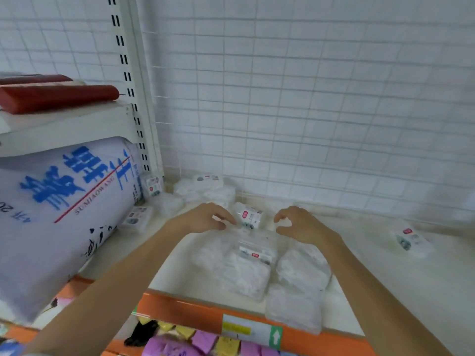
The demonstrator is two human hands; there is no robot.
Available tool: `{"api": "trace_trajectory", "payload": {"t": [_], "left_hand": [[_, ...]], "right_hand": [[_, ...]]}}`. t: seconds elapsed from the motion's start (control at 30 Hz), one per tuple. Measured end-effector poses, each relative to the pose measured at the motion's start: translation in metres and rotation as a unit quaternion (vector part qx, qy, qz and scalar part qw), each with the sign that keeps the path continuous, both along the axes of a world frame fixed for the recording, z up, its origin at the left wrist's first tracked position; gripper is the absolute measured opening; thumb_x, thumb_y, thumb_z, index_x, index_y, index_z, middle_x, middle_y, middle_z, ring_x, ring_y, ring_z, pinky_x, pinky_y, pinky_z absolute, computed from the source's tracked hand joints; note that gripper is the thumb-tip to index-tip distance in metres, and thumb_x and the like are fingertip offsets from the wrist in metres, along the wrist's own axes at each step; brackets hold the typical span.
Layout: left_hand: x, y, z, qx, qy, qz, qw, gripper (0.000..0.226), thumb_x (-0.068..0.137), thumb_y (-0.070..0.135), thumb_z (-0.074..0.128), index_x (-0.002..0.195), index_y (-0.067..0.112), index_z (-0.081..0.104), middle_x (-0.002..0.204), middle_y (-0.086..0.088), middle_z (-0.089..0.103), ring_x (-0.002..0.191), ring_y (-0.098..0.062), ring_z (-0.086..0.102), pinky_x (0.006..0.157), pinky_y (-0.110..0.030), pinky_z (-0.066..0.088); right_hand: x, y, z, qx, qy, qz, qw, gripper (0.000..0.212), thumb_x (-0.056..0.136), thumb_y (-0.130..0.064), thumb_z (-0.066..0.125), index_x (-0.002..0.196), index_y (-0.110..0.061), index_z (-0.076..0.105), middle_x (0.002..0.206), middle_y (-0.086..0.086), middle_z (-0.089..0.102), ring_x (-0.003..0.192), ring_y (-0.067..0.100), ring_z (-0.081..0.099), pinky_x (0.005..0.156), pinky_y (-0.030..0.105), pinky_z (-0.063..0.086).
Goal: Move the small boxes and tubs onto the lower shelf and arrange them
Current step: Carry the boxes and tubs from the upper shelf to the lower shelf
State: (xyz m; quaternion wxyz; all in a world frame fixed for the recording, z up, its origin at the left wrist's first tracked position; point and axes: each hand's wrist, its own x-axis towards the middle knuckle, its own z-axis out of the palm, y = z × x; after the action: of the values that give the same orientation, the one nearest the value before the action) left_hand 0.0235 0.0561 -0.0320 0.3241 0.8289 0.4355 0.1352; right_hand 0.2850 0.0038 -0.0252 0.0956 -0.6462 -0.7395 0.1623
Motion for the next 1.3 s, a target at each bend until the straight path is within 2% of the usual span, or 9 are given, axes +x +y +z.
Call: {"api": "trace_trajectory", "payload": {"t": [0.13,0.37,0.5,0.73,0.83,0.97,1.07,1.17,1.3], "left_hand": [[0.007,0.013,0.000,-0.033,0.069,-0.041,0.996,0.037,0.086,0.017,0.065,0.122,0.024,0.059,0.123,0.011,0.052,0.118,-0.005,0.044,0.095,-0.015,0.031],[0.017,0.025,-0.002,-0.073,0.217,-0.117,0.966,0.085,0.075,0.041,0.073,0.144,0.024,0.027,0.146,0.011,0.027,0.134,-0.010,0.026,0.112,-0.030,0.024],[0.026,0.020,-0.007,0.020,0.265,-0.119,0.957,0.085,0.073,0.041,0.073,0.143,0.021,0.029,0.138,-0.002,0.033,0.131,-0.020,0.032,0.107,-0.032,0.031],[0.002,0.017,-0.013,0.024,0.121,-0.033,0.992,0.068,0.070,0.039,0.077,0.122,0.023,0.037,0.117,-0.002,0.045,0.107,-0.019,0.048,0.087,-0.026,0.041],[-0.015,0.015,-0.011,0.015,0.057,-0.009,0.998,0.047,0.074,0.046,0.070,0.108,0.028,0.043,0.111,0.000,0.049,0.102,-0.017,0.048,0.083,-0.025,0.039],[-0.029,0.012,-0.011,0.001,-0.025,0.030,0.999,0.053,0.055,0.071,0.054,0.090,0.031,0.055,0.099,0.006,0.059,0.089,-0.008,0.056,0.074,-0.020,0.043],[-0.031,0.010,-0.012,-0.011,-0.058,0.085,0.995,0.046,0.079,0.056,0.059,0.085,0.011,0.060,0.079,0.002,0.060,0.064,0.000,0.057,0.058,-0.023,0.046],[-0.033,0.011,-0.012,0.012,-0.050,0.131,0.990,0.050,0.092,0.044,0.047,0.085,-0.004,0.060,0.079,-0.011,0.065,0.061,-0.013,0.056,0.052,-0.025,0.047],[-0.039,0.011,-0.017,-0.020,-0.114,0.172,0.978,0.035,0.095,0.038,0.045,0.090,0.005,0.057,0.087,-0.006,0.065,0.071,-0.019,0.059,0.059,-0.030,0.046]], "right_hand": [[-0.005,-0.001,0.001,-0.030,0.009,0.000,1.000,0.037,0.083,-0.033,0.065,0.118,-0.024,0.057,0.120,0.001,0.047,0.113,0.019,0.047,0.097,0.034,0.039],[0.002,0.006,-0.003,-0.057,-0.004,-0.059,0.997,0.056,0.083,-0.017,0.062,0.134,-0.025,0.041,0.140,0.005,0.032,0.130,0.024,0.027,0.103,0.036,0.031],[0.005,0.010,-0.006,-0.068,-0.019,-0.103,0.992,0.061,0.079,-0.019,0.064,0.133,-0.034,0.040,0.138,0.007,0.031,0.128,0.028,0.027,0.105,0.043,0.031],[0.004,0.014,-0.006,-0.011,-0.003,-0.134,0.991,0.060,0.073,-0.016,0.074,0.126,-0.021,0.047,0.125,0.004,0.048,0.113,0.023,0.045,0.087,0.029,0.040],[0.009,0.012,-0.007,-0.007,0.113,-0.134,0.984,0.048,0.076,-0.019,0.074,0.118,-0.020,0.052,0.121,0.003,0.050,0.103,0.017,0.049,0.069,0.021,0.041],[0.010,0.012,-0.008,-0.023,0.212,-0.146,0.966,0.023,0.086,-0.031,0.062,0.107,-0.024,0.057,0.112,-0.001,0.055,0.097,0.015,0.053,0.069,0.025,0.043],[0.009,0.015,-0.008,-0.025,0.257,-0.166,0.952,0.022,0.094,-0.035,0.046,0.101,-0.020,0.060,0.107,0.006,0.061,0.086,0.019,0.055,0.071,0.030,0.043],[0.009,0.017,-0.009,0.000,0.246,-0.186,0.951,0.029,0.097,-0.032,0.040,0.104,-0.013,0.060,0.104,0.010,0.062,0.088,0.021,0.055,0.075,0.033,0.044],[0.007,0.019,-0.010,0.038,0.253,-0.199,0.946,0.023,0.098,-0.025,0.037,0.105,-0.019,0.057,0.095,0.001,0.055,0.083,0.020,0.054,0.073,0.037,0.048]]}}
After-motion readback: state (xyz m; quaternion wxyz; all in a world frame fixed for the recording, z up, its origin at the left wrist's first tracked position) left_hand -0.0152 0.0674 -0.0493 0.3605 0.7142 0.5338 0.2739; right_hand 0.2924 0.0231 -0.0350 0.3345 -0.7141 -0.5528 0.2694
